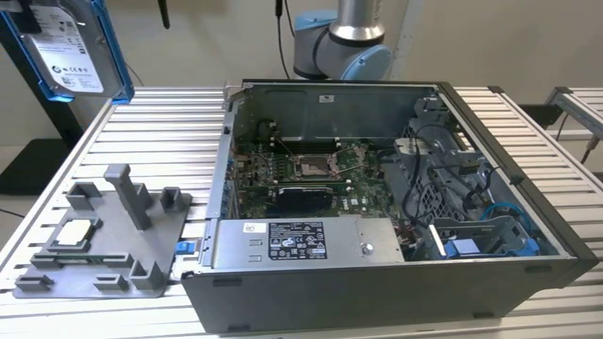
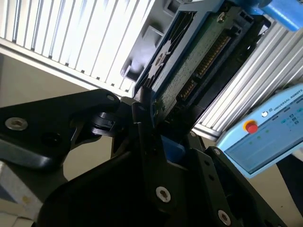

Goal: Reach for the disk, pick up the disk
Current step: 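Pick up the disk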

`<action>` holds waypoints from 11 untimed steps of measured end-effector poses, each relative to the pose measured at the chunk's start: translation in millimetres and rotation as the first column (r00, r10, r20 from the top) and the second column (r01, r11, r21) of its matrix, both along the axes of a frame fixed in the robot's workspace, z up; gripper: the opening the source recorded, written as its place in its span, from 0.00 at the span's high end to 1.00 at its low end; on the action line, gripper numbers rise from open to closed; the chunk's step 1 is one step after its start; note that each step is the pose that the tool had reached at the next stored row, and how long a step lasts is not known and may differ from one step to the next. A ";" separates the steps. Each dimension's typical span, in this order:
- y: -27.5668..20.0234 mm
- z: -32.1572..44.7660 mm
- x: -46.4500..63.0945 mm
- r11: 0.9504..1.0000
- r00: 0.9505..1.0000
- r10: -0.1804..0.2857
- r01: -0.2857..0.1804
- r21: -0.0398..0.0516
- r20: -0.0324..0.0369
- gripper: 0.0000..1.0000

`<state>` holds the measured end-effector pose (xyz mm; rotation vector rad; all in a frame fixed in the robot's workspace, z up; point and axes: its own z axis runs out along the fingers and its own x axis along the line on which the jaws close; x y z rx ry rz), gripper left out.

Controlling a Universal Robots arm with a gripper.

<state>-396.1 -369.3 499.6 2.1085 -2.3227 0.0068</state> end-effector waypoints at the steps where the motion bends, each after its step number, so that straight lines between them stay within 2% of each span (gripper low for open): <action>1: 0.0 0.0 1.3 1.000 1.000 0.000 0.000 0.000 0.000 1.00; 11: 0.0 0.0 14.4 1.000 1.000 0.000 0.000 0.000 0.000 1.00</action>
